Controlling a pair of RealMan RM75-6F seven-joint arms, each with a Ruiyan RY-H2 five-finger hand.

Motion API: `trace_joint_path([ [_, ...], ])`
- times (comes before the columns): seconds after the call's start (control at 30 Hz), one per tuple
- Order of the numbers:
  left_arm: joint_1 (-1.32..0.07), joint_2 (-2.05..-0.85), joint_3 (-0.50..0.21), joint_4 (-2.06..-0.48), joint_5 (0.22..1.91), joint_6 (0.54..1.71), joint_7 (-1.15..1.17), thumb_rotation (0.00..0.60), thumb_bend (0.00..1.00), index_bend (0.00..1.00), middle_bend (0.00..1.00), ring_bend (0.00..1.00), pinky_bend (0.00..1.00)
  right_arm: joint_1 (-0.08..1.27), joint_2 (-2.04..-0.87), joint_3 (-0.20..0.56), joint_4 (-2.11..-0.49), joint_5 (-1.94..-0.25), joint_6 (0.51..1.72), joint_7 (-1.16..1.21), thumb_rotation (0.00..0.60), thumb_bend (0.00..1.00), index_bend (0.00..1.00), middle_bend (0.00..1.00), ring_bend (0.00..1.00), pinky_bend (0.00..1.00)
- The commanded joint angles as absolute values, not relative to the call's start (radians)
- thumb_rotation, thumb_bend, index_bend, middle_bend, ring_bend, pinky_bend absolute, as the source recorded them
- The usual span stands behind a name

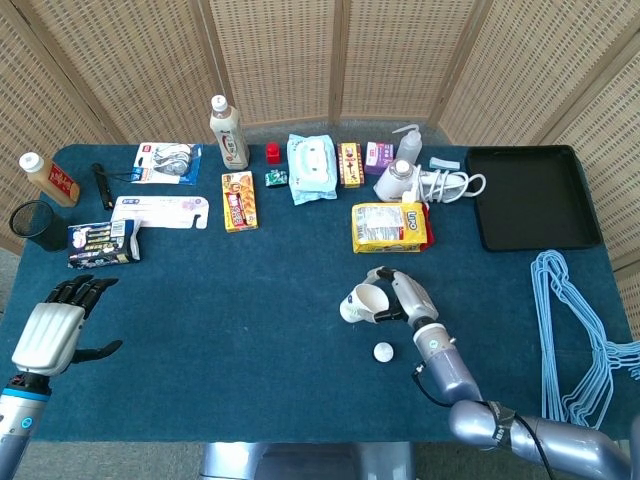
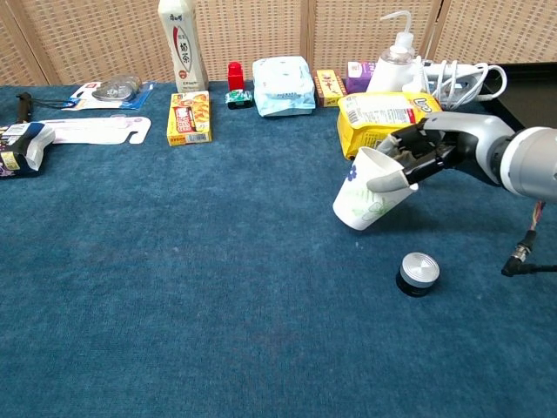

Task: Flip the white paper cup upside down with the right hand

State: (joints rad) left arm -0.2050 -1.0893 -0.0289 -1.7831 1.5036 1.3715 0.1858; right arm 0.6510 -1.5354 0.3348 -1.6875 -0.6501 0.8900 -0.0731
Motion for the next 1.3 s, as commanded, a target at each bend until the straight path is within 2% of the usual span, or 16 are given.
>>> trace_joint_path([
  [0.03,-0.205,-1.087,-0.029,-1.788,1.504,1.373,0.189,0.428,0.14,0.16,0.25,0.15,0.18,0.622,-1.539,0.348,-1.659,-0.667,0.848,0.009,0.545,0.27,0.4,0.24,0.18,0.09],
  [0.3,-0.201,-1.082,-0.026,-1.798,1.505,1.376,0.195,0.425,0.14,0.16,0.25,0.15,0.18,0.603,-1.536,0.34,-1.633,-0.72,0.827,0.081,0.546,0.26,0.37,0.24,0.18,0.08],
  [0.5,-0.2,-1.08,-0.025,-1.8,1.511,1.382,0.194,0.429,0.14,0.16,0.25,0.15,0.18,0.596,-1.538,0.318,-1.615,-0.767,0.848,0.083,0.54,0.26,0.29,0.23,0.17,0.06],
  [0.8,-0.197,-1.077,-0.024,-1.802,1.52,1.39,0.187,0.43,0.14,0.16,0.25,0.15,0.18,0.586,-1.518,0.285,-1.611,-0.851,0.911,0.042,0.542,0.26,0.22,0.21,0.16,0.04],
  [1.07,-0.19,-1.075,-0.021,-1.802,1.529,1.4,0.182,0.427,0.14,0.16,0.25,0.15,0.18,0.592,-1.456,0.249,-1.657,-0.964,0.957,-0.05,0.544,0.26,0.22,0.21,0.16,0.04],
  [1.3,-0.189,-1.076,-0.019,-1.798,1.532,1.401,0.176,0.433,0.14,0.16,0.25,0.15,0.18,0.63,-1.478,0.204,-1.629,-1.032,0.98,-0.189,0.542,0.27,0.28,0.21,0.16,0.04],
])
